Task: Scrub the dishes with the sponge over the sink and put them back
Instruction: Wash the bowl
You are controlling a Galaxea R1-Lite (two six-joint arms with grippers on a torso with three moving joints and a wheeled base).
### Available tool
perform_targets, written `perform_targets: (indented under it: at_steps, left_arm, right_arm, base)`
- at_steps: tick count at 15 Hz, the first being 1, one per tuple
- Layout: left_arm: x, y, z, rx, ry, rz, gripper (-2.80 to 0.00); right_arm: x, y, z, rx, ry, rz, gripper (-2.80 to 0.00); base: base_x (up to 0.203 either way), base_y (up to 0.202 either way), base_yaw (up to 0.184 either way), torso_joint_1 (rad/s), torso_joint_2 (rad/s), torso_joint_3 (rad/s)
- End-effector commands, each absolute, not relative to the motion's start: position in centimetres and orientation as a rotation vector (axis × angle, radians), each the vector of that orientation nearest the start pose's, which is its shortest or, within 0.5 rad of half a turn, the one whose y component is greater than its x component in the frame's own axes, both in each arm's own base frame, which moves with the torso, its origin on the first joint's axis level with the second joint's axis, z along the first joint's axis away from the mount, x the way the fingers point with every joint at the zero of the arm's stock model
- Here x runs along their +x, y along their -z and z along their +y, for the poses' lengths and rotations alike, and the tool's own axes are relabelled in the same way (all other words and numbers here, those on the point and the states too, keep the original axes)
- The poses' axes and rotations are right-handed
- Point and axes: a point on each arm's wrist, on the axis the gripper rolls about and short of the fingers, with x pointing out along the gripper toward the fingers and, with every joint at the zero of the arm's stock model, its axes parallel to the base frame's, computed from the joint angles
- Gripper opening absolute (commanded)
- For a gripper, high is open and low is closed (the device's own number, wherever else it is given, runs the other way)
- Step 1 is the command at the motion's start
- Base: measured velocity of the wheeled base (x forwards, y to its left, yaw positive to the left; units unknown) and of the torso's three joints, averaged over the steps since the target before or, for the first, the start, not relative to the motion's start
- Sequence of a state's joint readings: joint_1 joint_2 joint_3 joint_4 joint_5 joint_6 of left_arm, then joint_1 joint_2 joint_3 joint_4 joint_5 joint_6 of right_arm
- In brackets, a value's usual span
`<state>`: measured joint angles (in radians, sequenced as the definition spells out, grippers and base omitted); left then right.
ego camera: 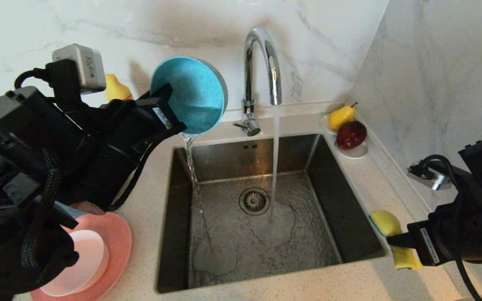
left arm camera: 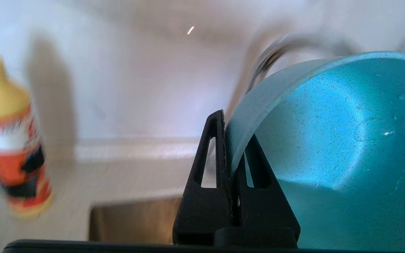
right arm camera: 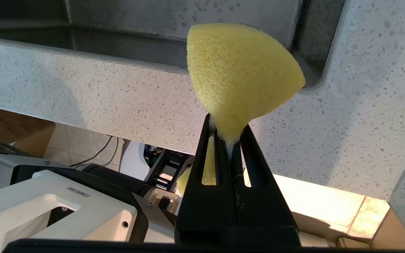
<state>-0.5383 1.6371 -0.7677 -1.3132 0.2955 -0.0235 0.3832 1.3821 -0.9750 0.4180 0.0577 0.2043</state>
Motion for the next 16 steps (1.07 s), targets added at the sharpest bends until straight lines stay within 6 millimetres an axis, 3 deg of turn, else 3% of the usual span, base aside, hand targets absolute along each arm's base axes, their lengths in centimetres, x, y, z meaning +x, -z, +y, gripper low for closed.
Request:
perform_targets:
  at_steps: [1, 16]
  left_arm:
    - [23.7, -26.7, -13.4, -0.196, 0.253, -0.453, -2.80]
    - [19.8, -31.7, -11.2, -0.249, 0.272, -0.635, -2.80]
  right_arm:
    - [18.8, -21.9, 7.7, 0.056, -0.329, 0.862, -2.80]
    - [19.4, -21.3, 8.0, 0.047, -0.327, 0.890, -2.80]
  base:
    - [0.000, 0.000, 0.000, 0.000, 0.00, 0.000]
    - [0.000, 0.000, 0.000, 0.000, 0.00, 0.000]
